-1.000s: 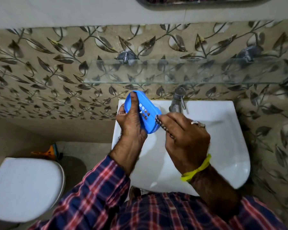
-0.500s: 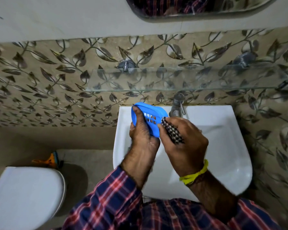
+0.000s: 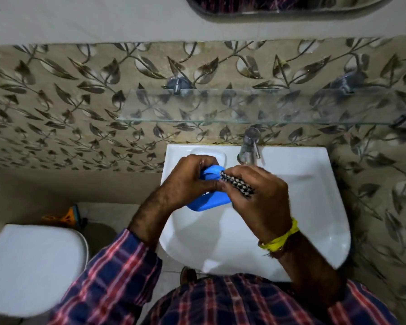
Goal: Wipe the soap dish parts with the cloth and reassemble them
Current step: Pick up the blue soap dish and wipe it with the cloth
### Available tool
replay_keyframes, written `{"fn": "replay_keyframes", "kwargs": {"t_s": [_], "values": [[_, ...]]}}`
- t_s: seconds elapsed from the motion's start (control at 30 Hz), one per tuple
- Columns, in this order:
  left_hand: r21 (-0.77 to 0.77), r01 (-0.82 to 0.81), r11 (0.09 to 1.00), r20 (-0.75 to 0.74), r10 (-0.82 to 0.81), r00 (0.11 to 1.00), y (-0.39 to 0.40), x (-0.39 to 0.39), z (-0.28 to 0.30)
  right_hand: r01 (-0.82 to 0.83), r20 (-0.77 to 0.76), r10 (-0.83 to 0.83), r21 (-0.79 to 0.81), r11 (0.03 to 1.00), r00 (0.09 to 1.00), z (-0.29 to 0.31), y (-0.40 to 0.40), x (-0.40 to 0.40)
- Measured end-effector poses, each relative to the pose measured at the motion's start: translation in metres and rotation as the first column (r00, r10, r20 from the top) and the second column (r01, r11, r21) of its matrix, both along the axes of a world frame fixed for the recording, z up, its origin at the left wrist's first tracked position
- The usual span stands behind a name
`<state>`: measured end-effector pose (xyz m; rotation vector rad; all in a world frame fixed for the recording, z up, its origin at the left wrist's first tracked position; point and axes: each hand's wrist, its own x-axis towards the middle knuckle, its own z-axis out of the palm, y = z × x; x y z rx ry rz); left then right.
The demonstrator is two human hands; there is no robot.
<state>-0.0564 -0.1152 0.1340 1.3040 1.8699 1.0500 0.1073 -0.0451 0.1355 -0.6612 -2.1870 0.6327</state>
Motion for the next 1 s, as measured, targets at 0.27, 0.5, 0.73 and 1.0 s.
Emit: {"fn": "replay_keyframes", "kwargs": {"t_s": [0.27, 0.5, 0.73, 1.0], "values": [[0.158, -0.055, 0.986, 0.379, -0.009, 0.925, -0.014, 0.000, -0.002, -0.321, 0.020, 0.320, 0.108, 0.941, 0.947, 0.004, 0.027, 0.025], [0.193, -0.132, 0.972, 0.499, 0.018, 0.867, -0.009, 0.006, -0.010, -0.311, 0.069, 0.304, 0.172, 0.935, 0.950, 0.018, 0.033, 0.002], [0.256, -0.299, 0.919, 0.700, 0.036, 0.713, 0.005, 0.021, -0.014, -0.227, -0.084, 0.236, 0.101, 0.969, 0.968, 0.026, 0.034, -0.009], [0.264, -0.417, 0.870, 0.801, 0.042, 0.597, 0.007, 0.019, -0.016, -0.184, -0.160, 0.205, 0.139, 0.973, 0.966, 0.014, 0.031, -0.001]]}}
